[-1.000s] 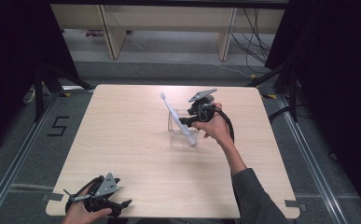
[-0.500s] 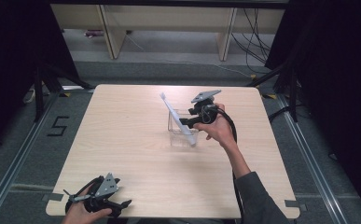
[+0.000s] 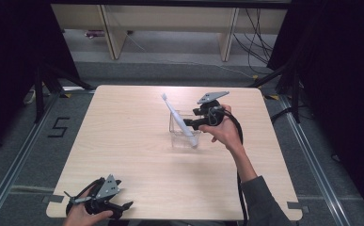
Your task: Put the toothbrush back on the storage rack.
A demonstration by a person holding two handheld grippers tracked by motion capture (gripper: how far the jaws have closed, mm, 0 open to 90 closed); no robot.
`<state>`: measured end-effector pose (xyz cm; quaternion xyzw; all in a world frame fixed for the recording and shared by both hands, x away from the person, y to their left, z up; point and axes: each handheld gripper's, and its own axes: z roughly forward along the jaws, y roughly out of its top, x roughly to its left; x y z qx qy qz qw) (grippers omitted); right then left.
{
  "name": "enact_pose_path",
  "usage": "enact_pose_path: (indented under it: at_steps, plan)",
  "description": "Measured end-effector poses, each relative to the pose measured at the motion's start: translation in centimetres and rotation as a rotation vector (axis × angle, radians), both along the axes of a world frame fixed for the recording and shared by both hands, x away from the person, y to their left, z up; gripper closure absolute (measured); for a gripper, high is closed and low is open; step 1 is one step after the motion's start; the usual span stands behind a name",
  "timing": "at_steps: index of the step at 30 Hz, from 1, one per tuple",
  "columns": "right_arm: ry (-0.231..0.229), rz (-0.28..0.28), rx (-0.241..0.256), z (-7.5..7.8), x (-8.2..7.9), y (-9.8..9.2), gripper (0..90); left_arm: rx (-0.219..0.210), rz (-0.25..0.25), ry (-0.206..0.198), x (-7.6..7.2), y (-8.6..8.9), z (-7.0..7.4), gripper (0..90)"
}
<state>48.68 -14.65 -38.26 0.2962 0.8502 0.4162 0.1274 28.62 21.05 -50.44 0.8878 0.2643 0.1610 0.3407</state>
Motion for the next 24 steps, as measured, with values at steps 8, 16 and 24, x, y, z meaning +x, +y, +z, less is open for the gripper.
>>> enact_pose_path:
  at_steps: [8,16,24]
  plan:
    - [-0.001,-0.034,0.027,0.4,-0.5,-1.5,39.4,0.012,-0.006,-0.005,0.0,0.1,0.2,15.5]
    - [-0.024,-0.033,0.02,0.2,-0.6,-1.8,38.5,-0.002,-0.003,-0.003,0.0,0.1,0.2,15.4]
    - [-0.014,-0.033,0.01,-0.2,-0.6,-1.9,36.1,0.0,-0.007,-0.003,0.0,0.1,0.2,15.5]
